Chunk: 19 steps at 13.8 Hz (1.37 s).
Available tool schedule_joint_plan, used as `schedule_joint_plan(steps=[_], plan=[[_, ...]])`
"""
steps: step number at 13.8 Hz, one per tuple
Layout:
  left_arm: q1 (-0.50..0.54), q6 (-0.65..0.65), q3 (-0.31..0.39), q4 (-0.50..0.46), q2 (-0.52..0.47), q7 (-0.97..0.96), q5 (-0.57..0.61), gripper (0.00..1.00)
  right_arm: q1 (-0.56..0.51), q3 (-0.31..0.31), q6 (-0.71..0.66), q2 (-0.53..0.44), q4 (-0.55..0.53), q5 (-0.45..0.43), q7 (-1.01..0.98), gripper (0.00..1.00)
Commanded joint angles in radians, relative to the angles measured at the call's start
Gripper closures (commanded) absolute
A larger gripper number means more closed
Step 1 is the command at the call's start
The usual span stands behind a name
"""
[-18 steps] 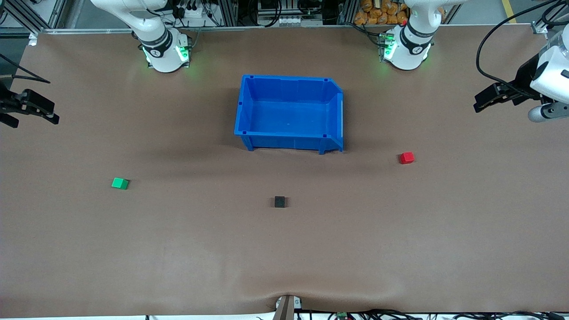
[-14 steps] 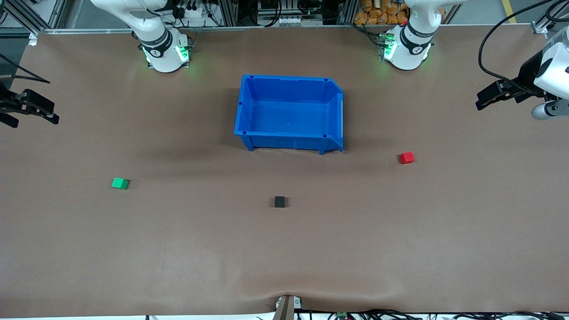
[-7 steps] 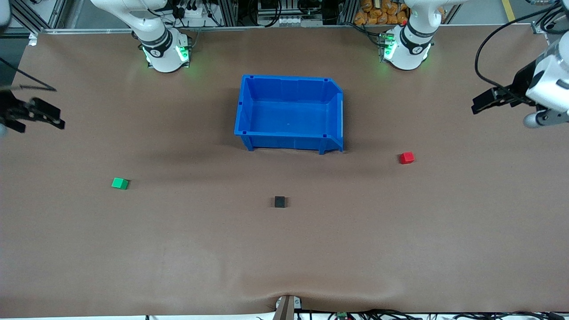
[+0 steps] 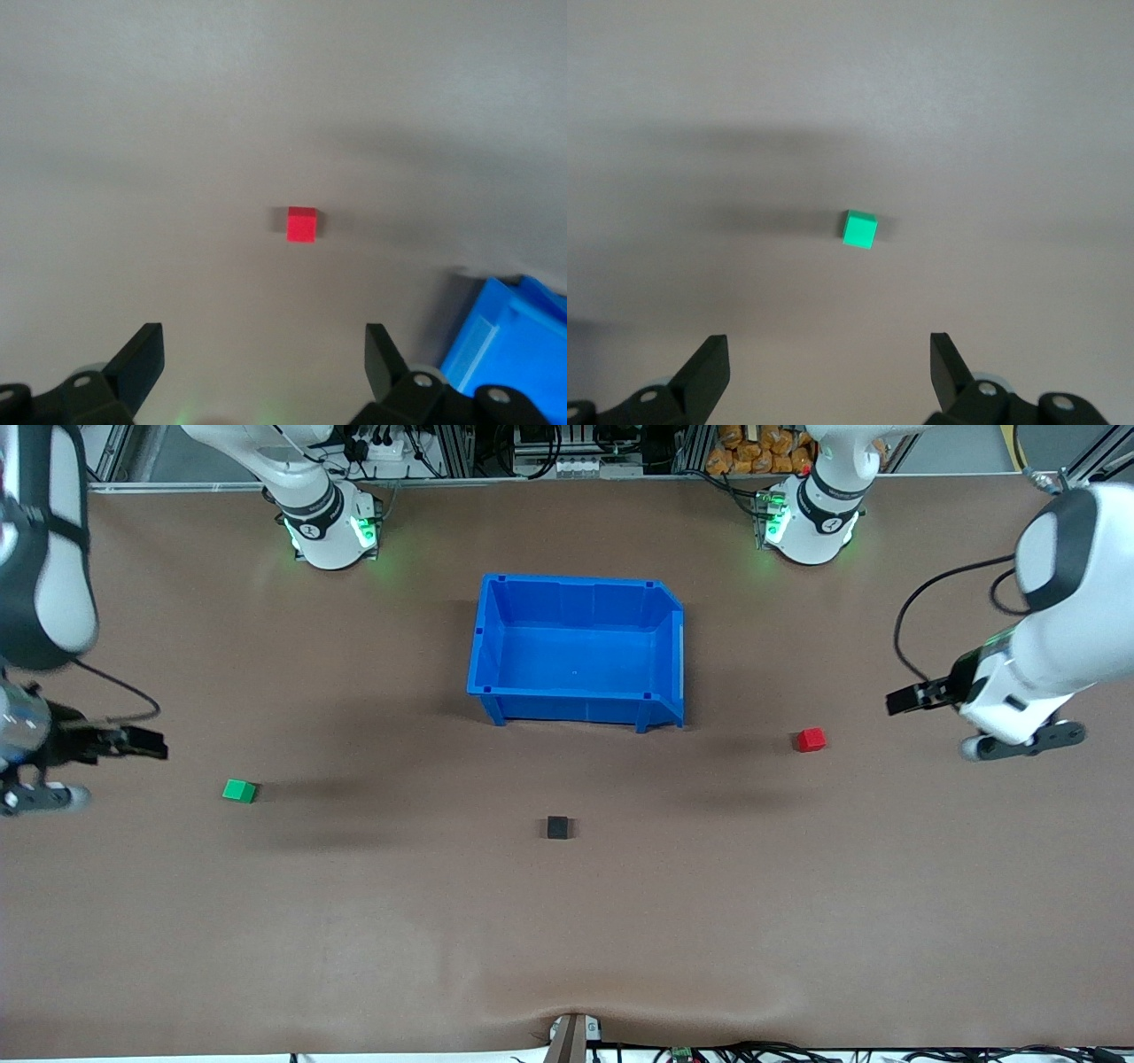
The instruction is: Attach green and red cubes to black cube
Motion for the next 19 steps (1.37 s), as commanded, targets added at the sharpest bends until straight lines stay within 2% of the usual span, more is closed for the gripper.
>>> schedule_joint_plan(steps=[1, 4, 7, 12, 14, 15, 16, 17, 19], plan=[[-0.007, 0.071, -0.010, -0.076, 0.020, -0.067, 0.001, 0.00, -0.020, 0.009, 0.029, 0.111, 0.054, -0.019, -0.006, 0.00], [-0.016, 0.202, -0.010, -0.169, 0.066, -0.104, 0.000, 0.00, -0.052, 0.010, 0.107, 0.226, 0.054, -0.009, -0.003, 0.00], [-0.016, 0.294, -0.010, -0.208, 0.132, -0.104, 0.001, 0.00, -0.052, 0.010, 0.190, 0.320, 0.042, 0.015, 0.008, 0.00], [-0.010, 0.340, -0.009, -0.215, 0.213, -0.104, 0.020, 0.00, -0.078, 0.010, 0.194, 0.401, 0.028, 0.081, 0.014, 0.00], [-0.010, 0.346, -0.009, -0.215, 0.230, -0.104, 0.020, 0.00, -0.080, 0.010, 0.191, 0.422, 0.020, 0.099, 0.020, 0.08], [-0.012, 0.361, -0.009, -0.217, 0.239, -0.104, 0.030, 0.00, -0.080, 0.010, 0.181, 0.427, 0.016, 0.109, 0.049, 0.30], [-0.012, 0.383, -0.010, -0.228, 0.244, -0.104, 0.041, 0.00, -0.080, 0.010, 0.174, 0.426, 0.016, 0.110, 0.093, 0.68], [-0.012, 0.409, -0.010, -0.237, 0.253, -0.104, 0.050, 0.00, -0.078, 0.010, 0.152, 0.426, 0.017, 0.110, 0.115, 0.97], [-0.013, 0.456, -0.009, -0.263, 0.262, -0.104, 0.058, 0.00, -0.072, 0.012, 0.126, 0.426, 0.022, 0.112, 0.130, 1.00]])
